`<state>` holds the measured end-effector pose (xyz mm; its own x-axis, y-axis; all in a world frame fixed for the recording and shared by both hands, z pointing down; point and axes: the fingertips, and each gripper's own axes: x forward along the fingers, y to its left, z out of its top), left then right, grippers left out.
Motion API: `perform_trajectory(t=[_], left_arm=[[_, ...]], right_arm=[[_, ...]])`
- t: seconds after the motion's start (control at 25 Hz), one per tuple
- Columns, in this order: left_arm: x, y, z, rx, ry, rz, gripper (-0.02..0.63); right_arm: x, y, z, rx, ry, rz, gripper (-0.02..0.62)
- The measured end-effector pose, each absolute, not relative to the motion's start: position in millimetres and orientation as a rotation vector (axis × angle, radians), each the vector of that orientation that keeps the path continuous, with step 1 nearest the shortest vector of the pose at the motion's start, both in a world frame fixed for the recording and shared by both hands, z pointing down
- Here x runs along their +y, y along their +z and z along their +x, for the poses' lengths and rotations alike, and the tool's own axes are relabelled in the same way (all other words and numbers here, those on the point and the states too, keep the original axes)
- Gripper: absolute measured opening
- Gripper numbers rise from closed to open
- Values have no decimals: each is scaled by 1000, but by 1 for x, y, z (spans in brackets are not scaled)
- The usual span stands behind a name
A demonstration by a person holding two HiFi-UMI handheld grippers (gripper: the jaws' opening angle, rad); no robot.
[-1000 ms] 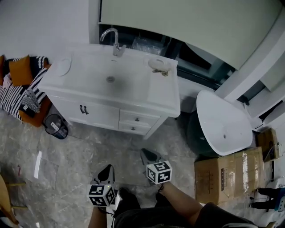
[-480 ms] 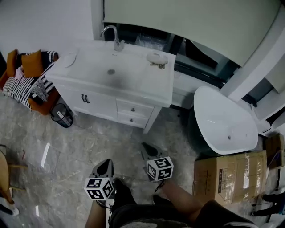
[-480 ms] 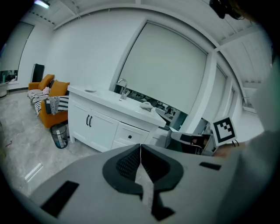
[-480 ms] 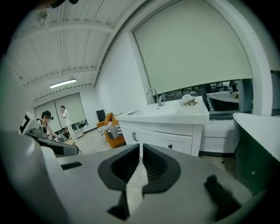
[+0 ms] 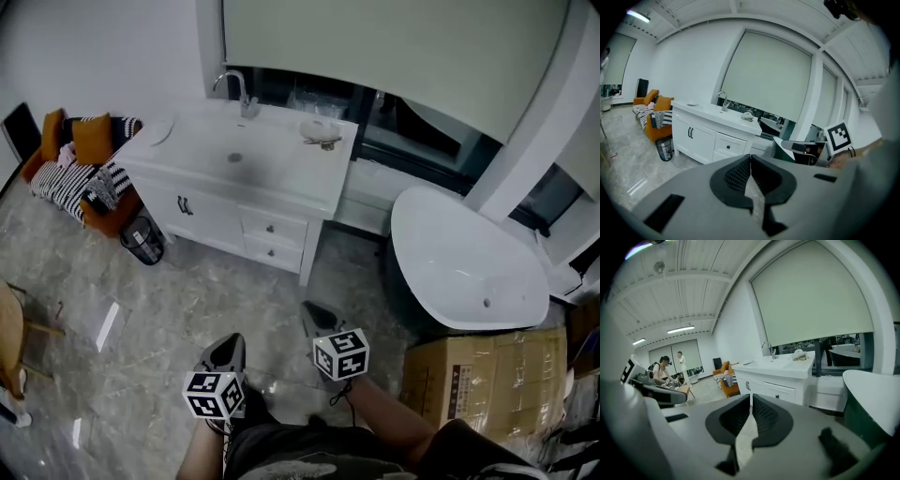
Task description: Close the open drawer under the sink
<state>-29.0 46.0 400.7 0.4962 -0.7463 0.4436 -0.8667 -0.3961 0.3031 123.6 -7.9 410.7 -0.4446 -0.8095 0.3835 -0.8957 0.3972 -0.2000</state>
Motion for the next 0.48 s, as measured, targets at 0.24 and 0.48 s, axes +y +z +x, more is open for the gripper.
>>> perform_trajectory(t=[0.24,0.48], left_arm=[[92,394,6,-1397,302,2234,15],[131,392,32,-1448,278,2199,15]], right_arm=[[44,409,152,-2489,540,1419,35],[86,418,176,-2508,572,1367,32]])
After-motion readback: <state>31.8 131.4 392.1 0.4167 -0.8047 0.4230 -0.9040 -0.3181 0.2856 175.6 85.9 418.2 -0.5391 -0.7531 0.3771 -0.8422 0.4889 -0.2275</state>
